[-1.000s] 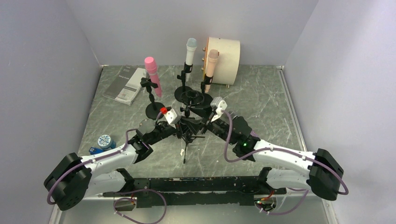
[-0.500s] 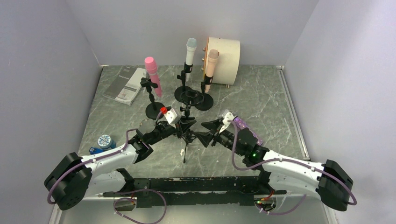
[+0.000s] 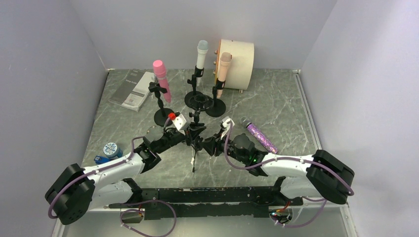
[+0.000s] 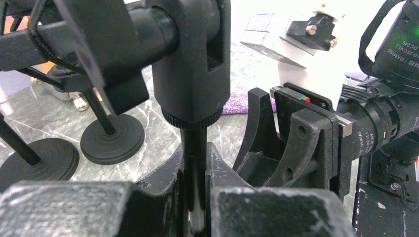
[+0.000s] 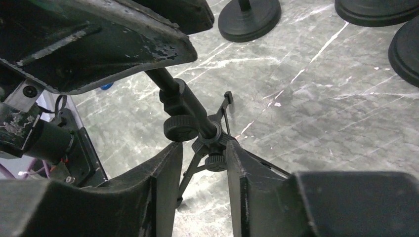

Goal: Attach the microphones to the stand

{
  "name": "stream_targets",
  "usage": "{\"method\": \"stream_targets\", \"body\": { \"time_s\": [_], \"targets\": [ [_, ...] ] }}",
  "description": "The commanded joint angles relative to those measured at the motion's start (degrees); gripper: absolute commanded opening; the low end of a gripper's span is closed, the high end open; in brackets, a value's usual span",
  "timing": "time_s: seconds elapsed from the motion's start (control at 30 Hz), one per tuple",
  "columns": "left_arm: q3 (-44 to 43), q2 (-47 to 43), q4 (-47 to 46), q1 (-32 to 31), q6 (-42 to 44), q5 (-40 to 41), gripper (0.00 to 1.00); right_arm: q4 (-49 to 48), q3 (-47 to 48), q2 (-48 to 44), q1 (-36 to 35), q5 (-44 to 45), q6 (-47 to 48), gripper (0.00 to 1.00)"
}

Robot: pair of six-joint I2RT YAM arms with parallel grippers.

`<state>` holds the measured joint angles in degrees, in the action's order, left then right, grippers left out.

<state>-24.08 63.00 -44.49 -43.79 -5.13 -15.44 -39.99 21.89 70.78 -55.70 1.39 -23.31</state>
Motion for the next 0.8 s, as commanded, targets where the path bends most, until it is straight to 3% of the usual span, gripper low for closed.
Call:
{"method": "stream_targets", "body": {
  "time_s": [0.0, 0.2, 0.33, 0.57, 0.7, 0.77],
  "targets": [
    [-1.34, -2.37, -1.73, -0.23, 0.3, -0.97, 0.03, -9.98, 2.33, 1.2, 0.12, -0.54, -3.83, 0.39],
    [-0.98, -2.49, -1.82, -0.19, -0.01, -0.73, 0.03, -10.89, 3.07, 1.51, 0.11, -3.28, -2.71, 0.52],
    [-0.91, -2.66, -1.49, -0.19, -0.02, -0.6, 0.03, -10.7, 3.28, 1.37, 0.1, -3.18, -2.91, 0.53],
    [-0.29, -2.99, -2.21, -0.2, -0.02, -0.86, 0.03, -6.4, 4.96, 1.73, 0.35, 0.74, -10.14, 0.18],
    [0.14, -3.47, -2.63, -0.16, -0.5, -0.5, 0.03, -7.1, 3.22, 0.99, 3.02, 0.06, -25.13, 0.02],
    [0.45, -3.47, -3.64, -0.16, -0.84, -0.25, 0.03, -6.23, 3.34, 1.65, 4.16, -1.07, -33.13, 0.0]
  ]
}}
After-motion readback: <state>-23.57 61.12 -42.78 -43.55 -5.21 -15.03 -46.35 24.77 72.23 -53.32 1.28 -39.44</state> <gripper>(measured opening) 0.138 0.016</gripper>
